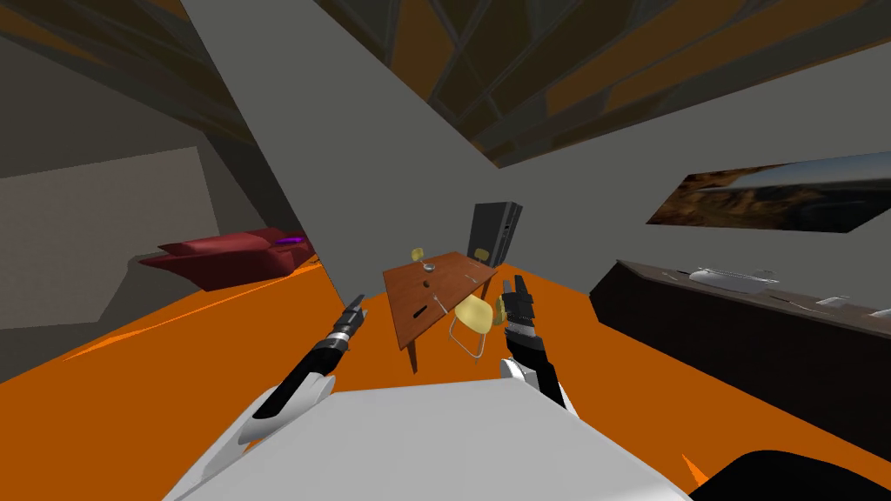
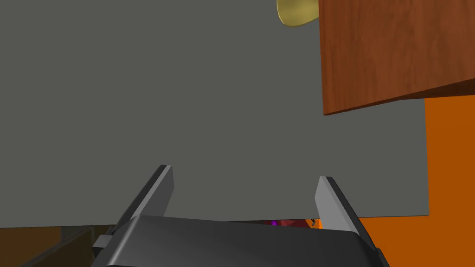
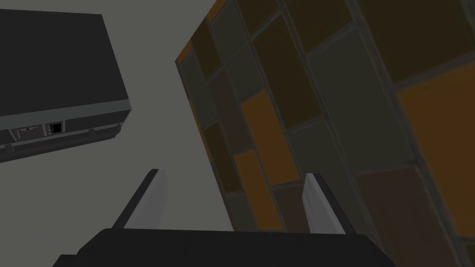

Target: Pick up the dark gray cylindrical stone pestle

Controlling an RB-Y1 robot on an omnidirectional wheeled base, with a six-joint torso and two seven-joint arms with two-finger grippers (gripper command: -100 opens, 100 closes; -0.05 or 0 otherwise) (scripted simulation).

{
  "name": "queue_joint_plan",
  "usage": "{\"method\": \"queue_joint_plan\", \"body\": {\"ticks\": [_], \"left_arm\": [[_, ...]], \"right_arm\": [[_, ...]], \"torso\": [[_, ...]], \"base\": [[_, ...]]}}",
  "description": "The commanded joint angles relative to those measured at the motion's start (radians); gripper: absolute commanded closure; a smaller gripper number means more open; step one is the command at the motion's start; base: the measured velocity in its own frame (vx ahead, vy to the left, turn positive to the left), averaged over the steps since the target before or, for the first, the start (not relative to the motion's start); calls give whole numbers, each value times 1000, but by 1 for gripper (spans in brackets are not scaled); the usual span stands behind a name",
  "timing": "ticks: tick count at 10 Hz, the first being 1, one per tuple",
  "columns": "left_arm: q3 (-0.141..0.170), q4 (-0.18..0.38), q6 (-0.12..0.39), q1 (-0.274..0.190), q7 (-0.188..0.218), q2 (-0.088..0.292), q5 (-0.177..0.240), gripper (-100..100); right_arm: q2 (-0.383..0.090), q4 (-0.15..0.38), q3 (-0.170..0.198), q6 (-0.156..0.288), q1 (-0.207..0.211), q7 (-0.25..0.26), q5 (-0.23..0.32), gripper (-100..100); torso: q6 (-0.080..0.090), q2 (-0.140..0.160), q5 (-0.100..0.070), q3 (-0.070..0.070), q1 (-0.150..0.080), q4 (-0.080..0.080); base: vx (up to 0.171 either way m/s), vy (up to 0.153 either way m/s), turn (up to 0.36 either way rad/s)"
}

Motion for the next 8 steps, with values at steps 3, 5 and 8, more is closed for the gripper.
{"method": "queue_joint_plan", "body": {"ticks": [3,5,8], "left_arm": [[11,52,95,-23,30,22,8,-100],[17,86,145,-32,50,34,14,-100],[31,157,222,-54,89,55,25,-100]], "right_arm": [[0,0,0,0,0,0,0,0],[0,0,0,0,0,0,0,0],[0,0,0,0,0,0,0,0]], "torso": [[0,0,0,0,0,0],[0,-1,0,0,0,0],[0,-1,0,-1,0,0]], "base": [[-12,-24,-67],[-6,-29,-74],[0,-35,-73]]}}
